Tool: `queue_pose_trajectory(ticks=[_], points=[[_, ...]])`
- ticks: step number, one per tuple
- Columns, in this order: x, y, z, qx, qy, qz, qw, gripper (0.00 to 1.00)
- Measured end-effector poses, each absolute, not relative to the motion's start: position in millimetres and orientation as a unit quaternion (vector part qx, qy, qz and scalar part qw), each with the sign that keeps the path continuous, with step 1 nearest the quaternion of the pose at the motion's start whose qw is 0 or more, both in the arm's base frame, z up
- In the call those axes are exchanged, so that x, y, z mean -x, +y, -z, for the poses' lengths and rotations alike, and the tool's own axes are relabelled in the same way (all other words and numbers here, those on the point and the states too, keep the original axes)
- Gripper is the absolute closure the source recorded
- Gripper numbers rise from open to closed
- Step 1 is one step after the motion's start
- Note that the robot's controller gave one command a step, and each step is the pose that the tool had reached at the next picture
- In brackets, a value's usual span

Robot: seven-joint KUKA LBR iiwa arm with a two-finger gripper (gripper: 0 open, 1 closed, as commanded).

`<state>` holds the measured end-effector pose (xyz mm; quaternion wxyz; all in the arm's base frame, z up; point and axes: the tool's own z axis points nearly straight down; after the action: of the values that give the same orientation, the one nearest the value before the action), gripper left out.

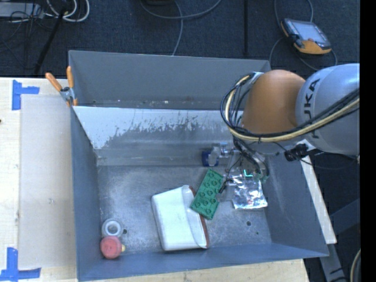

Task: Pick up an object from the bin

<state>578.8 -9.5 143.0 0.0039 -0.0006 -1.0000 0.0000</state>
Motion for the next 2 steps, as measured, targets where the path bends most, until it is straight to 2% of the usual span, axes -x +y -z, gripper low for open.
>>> queue_pose_trajectory(ticks=[1,2], points=[[-591.4,-9.7,-67.9,-0.176,-0.984,0.001,0.003,0.0],[-593.2,-10.1,-71.8,-0.175,-0.985,0.0,0.002,1.0]])
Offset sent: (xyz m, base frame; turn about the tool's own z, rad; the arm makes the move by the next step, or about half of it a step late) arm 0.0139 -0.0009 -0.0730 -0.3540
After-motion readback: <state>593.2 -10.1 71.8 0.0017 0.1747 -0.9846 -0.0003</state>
